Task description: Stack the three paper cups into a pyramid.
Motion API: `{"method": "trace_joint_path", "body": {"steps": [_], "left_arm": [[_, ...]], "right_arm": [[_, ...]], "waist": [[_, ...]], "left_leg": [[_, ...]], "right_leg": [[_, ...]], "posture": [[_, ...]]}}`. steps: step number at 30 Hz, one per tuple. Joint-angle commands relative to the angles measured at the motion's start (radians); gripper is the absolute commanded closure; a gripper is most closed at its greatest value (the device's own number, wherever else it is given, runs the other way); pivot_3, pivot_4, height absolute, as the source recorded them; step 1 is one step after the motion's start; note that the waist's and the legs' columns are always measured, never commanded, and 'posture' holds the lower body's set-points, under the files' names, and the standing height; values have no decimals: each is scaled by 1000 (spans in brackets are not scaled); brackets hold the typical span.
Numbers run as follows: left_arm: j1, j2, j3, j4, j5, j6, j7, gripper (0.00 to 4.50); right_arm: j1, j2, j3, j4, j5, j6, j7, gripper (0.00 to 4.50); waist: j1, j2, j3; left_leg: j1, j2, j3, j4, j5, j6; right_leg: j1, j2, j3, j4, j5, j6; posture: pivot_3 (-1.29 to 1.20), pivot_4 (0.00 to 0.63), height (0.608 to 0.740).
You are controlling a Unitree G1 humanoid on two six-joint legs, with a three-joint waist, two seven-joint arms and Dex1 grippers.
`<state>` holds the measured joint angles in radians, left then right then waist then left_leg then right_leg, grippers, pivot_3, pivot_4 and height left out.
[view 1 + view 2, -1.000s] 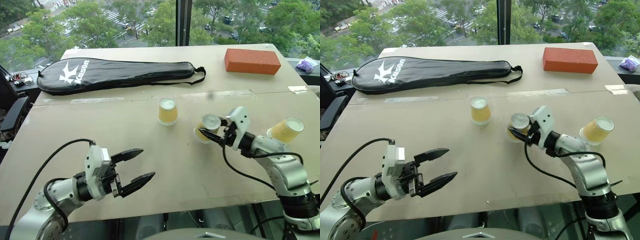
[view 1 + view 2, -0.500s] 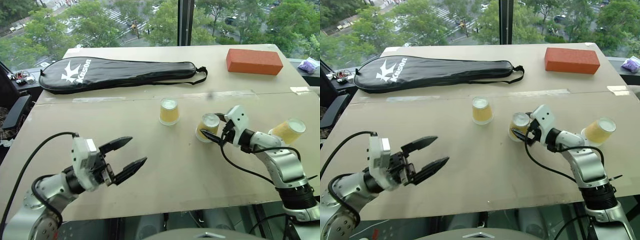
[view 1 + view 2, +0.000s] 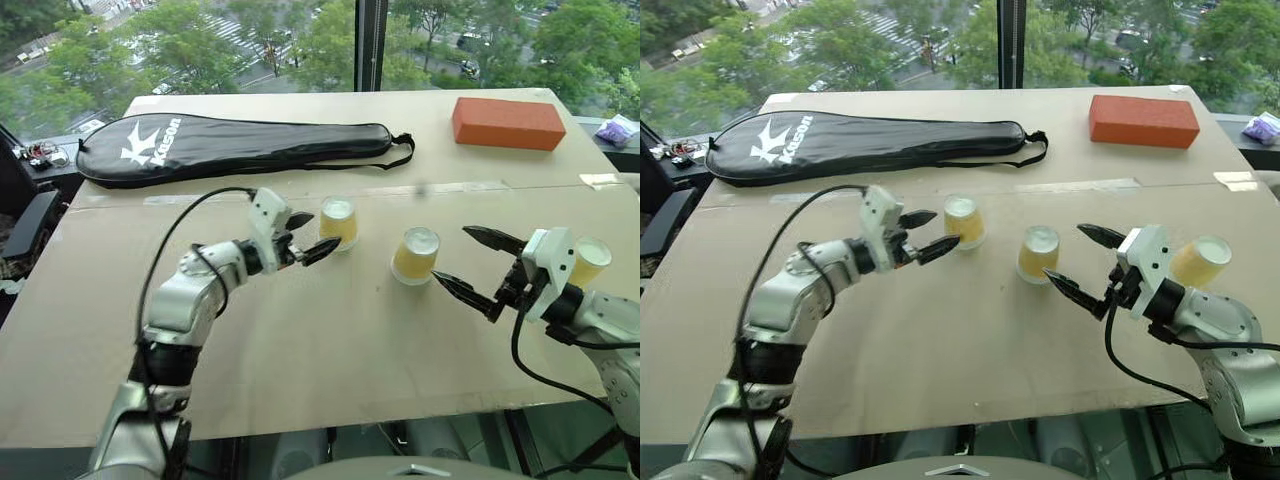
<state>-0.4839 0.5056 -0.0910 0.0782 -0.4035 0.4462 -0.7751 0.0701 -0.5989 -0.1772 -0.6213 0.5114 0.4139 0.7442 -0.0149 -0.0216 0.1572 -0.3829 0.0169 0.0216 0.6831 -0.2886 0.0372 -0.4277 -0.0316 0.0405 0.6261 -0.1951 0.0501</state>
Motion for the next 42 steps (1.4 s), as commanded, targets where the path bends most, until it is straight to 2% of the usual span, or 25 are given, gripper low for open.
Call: {"method": "trace_joint_path", "body": {"steps": [1,3,4,6,7,10,11,15,19,30,41,42], "left_arm": [[-120,-52,-54,207,102,-140,-48,0],[-178,-88,-67,321,137,-194,-61,0],[-199,-98,-71,366,154,-218,-71,532],[-222,-109,-73,421,176,-255,-86,1171],[-228,-116,-72,436,177,-279,-108,1687],[-224,-131,-52,414,138,-304,-191,2725],[-214,-131,-47,386,115,-280,-224,2898],[-115,-92,-73,158,30,-152,-348,2955],[-55,-91,-93,59,55,-109,-320,2955],[-15,-121,-139,49,140,-132,-253,2955],[-4,-135,-150,22,129,-90,-264,2955],[-4,-133,-149,18,126,-88,-269,2473]], "right_arm": [[73,-5,-38,-98,2,-4,-37,66],[116,5,-46,-128,-6,-10,-66,66],[134,9,-50,-141,-6,-10,-79,0],[153,11,-54,-156,-6,-10,-93,0],[177,15,-56,-165,-14,-16,-102,0],[232,26,-56,-183,-27,-34,-116,0],[241,27,-58,-185,-27,-37,-116,0],[268,31,-56,-184,-35,-51,-120,0],[266,30,-46,-176,-38,-56,-125,0],[262,23,-70,-188,2,-47,-116,0],[357,-6,-150,-228,39,-45,-97,0],[361,-6,-157,-228,42,-43,-99,0]], "waist": [[5,0,0],[11,-1,1],[11,-1,1],[7,-1,1],[5,-1,1],[6,-1,1],[6,-1,1],[0,-1,1],[5,-1,1],[8,-1,1],[10,-1,0],[10,-1,0]], "left_leg": [[0,0,0,0,0,0],[-1,-1,0,0,0,0],[-2,-1,1,0,0,0],[-1,-1,0,0,0,0],[-1,-1,0,0,0,0],[-1,-1,0,0,0,0],[-2,-1,0,0,0,0],[-1,0,-1,0,0,0],[0,1,-2,0,0,0],[0,0,-2,2,0,0],[0,0,-2,2,0,0],[0,0,-2,2,0,0]], "right_leg": [[0,0,1,0,0,1],[0,0,-2,0,1,3],[0,0,-2,0,1,4],[0,0,-1,0,1,4],[0,0,-1,0,2,4],[0,-1,-1,0,2,4],[0,-1,0,0,2,4],[-1,-1,1,0,2,4],[0,-1,1,1,1,4],[1,-1,1,1,0,0],[1,-1,0,1,-1,1],[1,-1,1,1,-1,1]], "posture": [[0,150,740],[0,150,740],[0,150,740],[0,150,740],[0,150,740],[0,150,740],[0,150,740],[0,150,740],[0,150,740],[0,150,740],[0,150,740],[0,150,740]]}}
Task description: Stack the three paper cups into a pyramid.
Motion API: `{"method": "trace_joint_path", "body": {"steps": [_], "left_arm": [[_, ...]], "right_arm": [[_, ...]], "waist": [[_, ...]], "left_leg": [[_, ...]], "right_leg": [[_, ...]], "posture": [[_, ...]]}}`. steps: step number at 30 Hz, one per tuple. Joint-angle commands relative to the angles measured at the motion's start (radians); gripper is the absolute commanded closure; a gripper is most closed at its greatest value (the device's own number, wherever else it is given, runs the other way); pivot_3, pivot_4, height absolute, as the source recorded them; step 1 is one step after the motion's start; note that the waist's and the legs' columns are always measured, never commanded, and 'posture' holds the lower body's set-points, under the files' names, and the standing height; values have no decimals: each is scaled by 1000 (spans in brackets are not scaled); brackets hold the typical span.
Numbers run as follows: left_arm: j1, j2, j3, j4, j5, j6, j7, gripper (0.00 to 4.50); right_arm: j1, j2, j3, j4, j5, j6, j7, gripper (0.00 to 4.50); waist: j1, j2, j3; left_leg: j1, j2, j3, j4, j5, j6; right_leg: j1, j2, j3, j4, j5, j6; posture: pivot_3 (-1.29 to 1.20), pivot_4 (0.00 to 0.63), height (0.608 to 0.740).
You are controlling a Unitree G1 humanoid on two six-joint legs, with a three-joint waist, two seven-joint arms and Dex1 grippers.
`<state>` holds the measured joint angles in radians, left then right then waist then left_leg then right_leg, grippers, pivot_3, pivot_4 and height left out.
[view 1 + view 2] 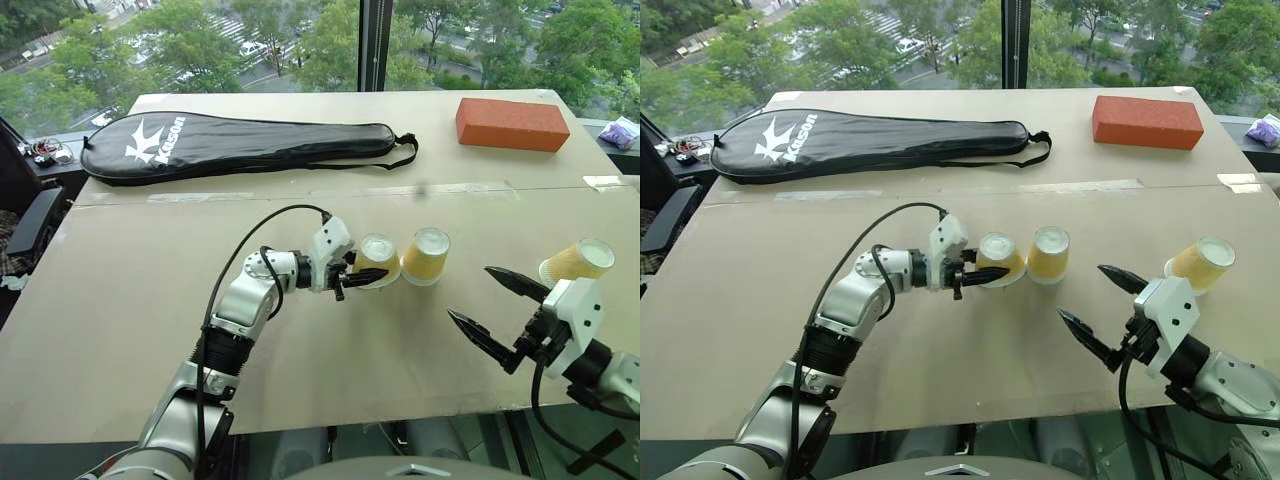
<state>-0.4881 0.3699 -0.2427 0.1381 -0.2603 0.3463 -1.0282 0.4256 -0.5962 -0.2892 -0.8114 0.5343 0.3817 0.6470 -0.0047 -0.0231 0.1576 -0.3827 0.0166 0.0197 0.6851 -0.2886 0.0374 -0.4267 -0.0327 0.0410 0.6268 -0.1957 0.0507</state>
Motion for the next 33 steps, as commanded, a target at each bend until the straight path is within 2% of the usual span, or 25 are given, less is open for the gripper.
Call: {"method": "trace_joint_path", "body": {"steps": [1,2,5,6,9,13,19,23,30,33], "left_arm": [[0,5,3,-46,-18,13,-18,1966],[-1,7,5,-49,-15,14,-14,1688],[-8,8,15,-51,-12,16,-3,207],[-7,13,17,-58,-19,25,-10,49],[12,36,31,-107,-46,49,-24,49],[66,81,75,-211,-105,92,-36,49],[236,199,215,-440,-270,155,-78,49],[376,289,289,-600,-386,162,-151,49],[373,263,316,-707,-517,202,-54,49],[363,258,306,-726,-532,204,-26,49]], "right_arm": [[9,-9,-51,-39,20,-10,-2,0],[14,-9,-55,-39,21,-9,-2,0],[27,-11,-65,-33,16,-11,3,0],[29,-11,-68,-32,15,-10,1,0],[38,-8,-79,-22,3,-9,-11,0],[25,-4,-84,33,-96,16,-94,0],[-60,14,-82,122,-171,121,-226,0],[-149,26,-68,178,-161,189,-254,0],[-263,11,-34,228,-201,227,-271,0],[-325,-4,-46,215,-176,248,-257,0]], "waist": [[0,0,0],[0,0,0],[0,0,0],[0,0,0],[-2,0,0],[-4,0,0],[-7,1,0],[-8,1,-1],[0,1,0],[-5,1,0]], "left_leg": [[0,0,0,0,0,0],[1,0,0,0,0,0],[1,0,0,0,0,0],[1,0,0,0,0,0],[1,0,0,0,0,0],[1,1,0,0,0,0],[1,4,1,0,0,0],[1,5,2,0,0,0],[1,4,2,0,0,0],[2,3,2,0,0,0]], "right_leg": [[0,0,0,0,0,0],[0,0,0,0,0,0],[1,0,0,0,0,1],[1,0,0,0,0,1],[1,0,0,0,0,0],[1,0,0,0,0,0],[0,0,1,0,0,0],[0,0,1,0,-2,3],[1,-1,1,0,-2,3],[1,0,1,0,-2,3]], "posture": [[0,150,740],[0,150,740],[0,150,740],[0,150,740],[0,150,740],[0,150,740],[0,150,740],[0,150,740],[0,150,740],[0,150,740]]}}
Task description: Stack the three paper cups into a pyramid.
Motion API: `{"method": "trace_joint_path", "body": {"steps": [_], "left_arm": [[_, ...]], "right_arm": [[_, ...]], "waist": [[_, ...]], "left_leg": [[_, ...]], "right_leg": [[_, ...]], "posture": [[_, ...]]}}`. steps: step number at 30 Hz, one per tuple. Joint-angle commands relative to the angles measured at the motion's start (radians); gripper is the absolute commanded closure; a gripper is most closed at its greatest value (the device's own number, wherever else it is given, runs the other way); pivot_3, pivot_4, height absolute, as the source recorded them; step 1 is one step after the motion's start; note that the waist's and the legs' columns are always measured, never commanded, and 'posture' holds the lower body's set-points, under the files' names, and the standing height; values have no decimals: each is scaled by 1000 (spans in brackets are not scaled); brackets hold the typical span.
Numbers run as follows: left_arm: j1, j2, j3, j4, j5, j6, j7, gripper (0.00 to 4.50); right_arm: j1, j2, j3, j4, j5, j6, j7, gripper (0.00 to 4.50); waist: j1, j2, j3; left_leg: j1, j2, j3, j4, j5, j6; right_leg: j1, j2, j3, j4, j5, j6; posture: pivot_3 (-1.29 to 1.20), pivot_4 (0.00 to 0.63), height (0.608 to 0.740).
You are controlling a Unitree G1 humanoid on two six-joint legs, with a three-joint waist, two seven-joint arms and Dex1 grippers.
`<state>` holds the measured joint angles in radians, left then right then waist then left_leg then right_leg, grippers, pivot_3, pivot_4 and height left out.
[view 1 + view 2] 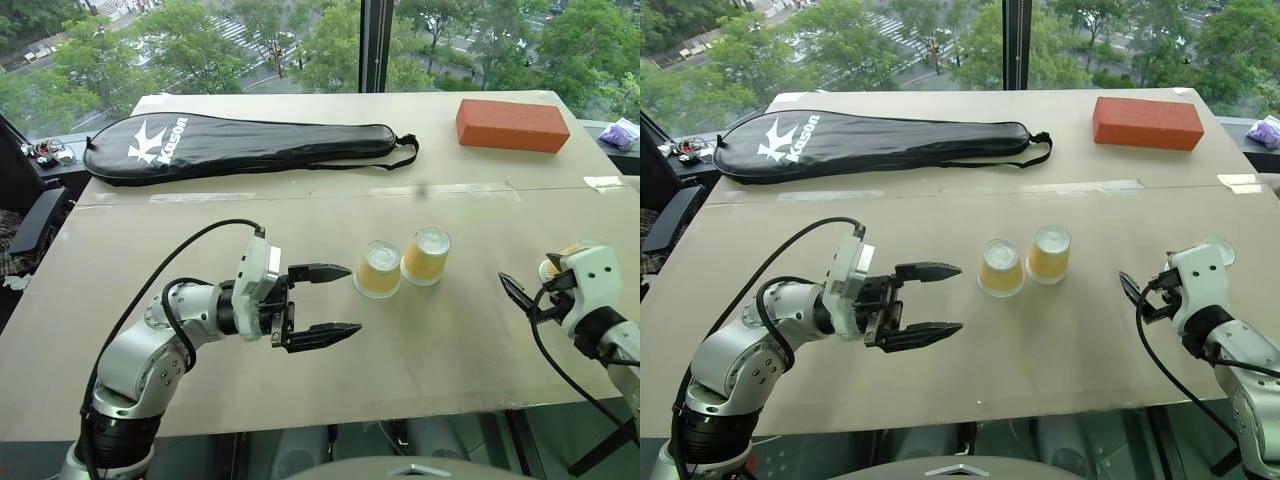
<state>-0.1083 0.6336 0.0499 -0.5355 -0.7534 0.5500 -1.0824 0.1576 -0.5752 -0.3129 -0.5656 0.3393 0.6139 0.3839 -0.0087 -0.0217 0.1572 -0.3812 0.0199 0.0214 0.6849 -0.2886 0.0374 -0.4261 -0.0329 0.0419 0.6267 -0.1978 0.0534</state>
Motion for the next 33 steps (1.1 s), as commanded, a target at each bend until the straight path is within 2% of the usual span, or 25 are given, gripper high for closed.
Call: {"method": "trace_joint_path", "body": {"steps": [1,8,15,20,24,33], "left_arm": [[-21,-7,10,-54,-40,2,37,49],[-46,-26,-11,-64,-57,5,95,49],[-35,-38,-9,-81,-105,17,129,49],[-7,-13,-28,-89,-93,14,108,49],[-6,-16,-37,-83,-87,9,113,49],[-4,-3,-36,-84,-87,8,107,49]], "right_arm": [[-92,-33,-44,-31,34,33,2,0],[-259,-133,-198,27,99,123,12,0],[-385,-235,-390,69,288,223,68,0],[-314,-290,-432,98,293,259,106,0],[-199,-259,-421,119,265,246,104,0],[-155,-128,-321,183,183,194,15,0]], "waist": [[-3,0,0],[0,1,0],[-3,1,1],[-2,1,1],[2,0,1],[-5,1,0]], "left_leg": [[0,-1,0,0,0,0],[-1,-2,-1,0,0,0],[-1,-3,-1,-1,0,0],[-1,-3,0,-1,0,0],[-1,-3,0,0,0,0],[1,-2,0,0,0,0]], "right_leg": [[0,0,0,0,0,0],[0,1,0,0,2,-3],[0,0,0,-1,2,-3],[0,1,0,-1,2,-3],[0,0,0,-1,2,-3],[1,2,1,0,0,0]], "posture": [[0,150,740],[0,150,740],[0,150,740],[0,150,740],[0,150,740],[0,150,740]]}}
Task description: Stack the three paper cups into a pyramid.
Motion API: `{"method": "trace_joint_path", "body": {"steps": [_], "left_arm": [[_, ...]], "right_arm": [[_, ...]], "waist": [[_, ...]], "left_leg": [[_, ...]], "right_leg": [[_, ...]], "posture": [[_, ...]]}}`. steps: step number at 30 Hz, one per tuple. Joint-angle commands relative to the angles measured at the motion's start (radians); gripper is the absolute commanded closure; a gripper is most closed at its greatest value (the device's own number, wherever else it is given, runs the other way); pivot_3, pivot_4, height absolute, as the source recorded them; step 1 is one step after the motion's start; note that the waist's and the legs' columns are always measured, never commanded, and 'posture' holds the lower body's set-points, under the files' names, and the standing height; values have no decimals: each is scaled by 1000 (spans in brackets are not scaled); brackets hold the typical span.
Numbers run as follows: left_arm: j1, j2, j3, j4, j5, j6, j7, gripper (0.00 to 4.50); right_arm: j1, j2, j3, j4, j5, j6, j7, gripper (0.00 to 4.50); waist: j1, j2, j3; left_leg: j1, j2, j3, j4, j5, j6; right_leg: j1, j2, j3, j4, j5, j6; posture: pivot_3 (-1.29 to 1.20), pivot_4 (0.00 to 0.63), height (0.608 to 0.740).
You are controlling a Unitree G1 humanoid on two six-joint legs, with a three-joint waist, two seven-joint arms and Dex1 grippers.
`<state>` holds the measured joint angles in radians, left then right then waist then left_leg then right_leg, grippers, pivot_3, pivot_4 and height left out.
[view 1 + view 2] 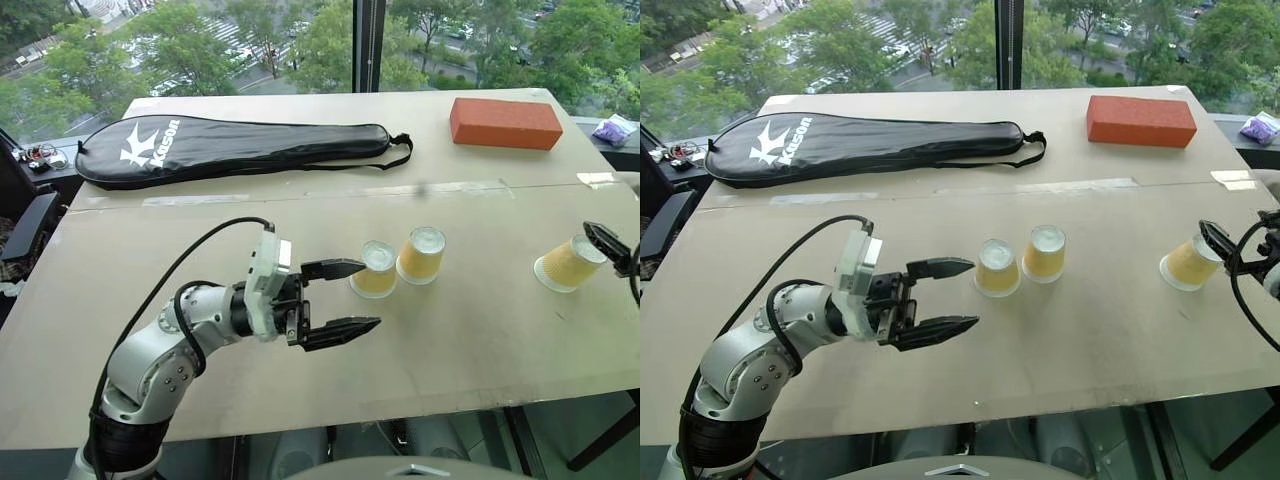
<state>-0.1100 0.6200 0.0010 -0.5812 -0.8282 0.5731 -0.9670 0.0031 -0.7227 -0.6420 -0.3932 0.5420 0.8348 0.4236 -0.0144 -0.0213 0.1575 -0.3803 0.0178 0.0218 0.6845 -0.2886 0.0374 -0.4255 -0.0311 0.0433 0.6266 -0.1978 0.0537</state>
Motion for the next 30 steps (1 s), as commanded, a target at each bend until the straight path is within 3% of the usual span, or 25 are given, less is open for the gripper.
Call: {"method": "trace_joint_path", "body": {"steps": [1,16,19,22,30], "left_arm": [[-2,12,14,-39,-14,-14,-9,49],[-18,0,30,-41,-12,-68,-4,49],[-21,-11,24,-38,-7,-78,2,0],[-23,-29,22,-35,-1,-94,19,0],[6,-41,44,-11,26,-111,66,0]], "right_arm": [[-7,31,17,22,-19,-31,-26,0],[-42,88,102,156,-89,-103,-57,0],[-49,91,111,175,-88,-116,-47,881],[-49,87,108,179,-88,-137,-35,2262],[-159,49,72,68,77,-130,67,2345]], "waist": [[1,1,0],[1,1,0],[1,1,0],[1,1,0],[-6,4,2]], "left_leg": [[0,0,0,0,0,0],[-1,0,0,0,0,0],[0,0,0,0,0,0],[-1,0,0,0,0,0],[0,0,1,0,0,0]], "right_leg": [[0,0,0,0,0,0],[0,0,0,0,0,-1],[0,0,1,0,0,-1],[0,0,0,0,0,-1],[0,0,1,0,0,-1]], "posture": [[0,150,740],[0,150,740],[0,150,740],[0,150,740],[0,150,740]]}}
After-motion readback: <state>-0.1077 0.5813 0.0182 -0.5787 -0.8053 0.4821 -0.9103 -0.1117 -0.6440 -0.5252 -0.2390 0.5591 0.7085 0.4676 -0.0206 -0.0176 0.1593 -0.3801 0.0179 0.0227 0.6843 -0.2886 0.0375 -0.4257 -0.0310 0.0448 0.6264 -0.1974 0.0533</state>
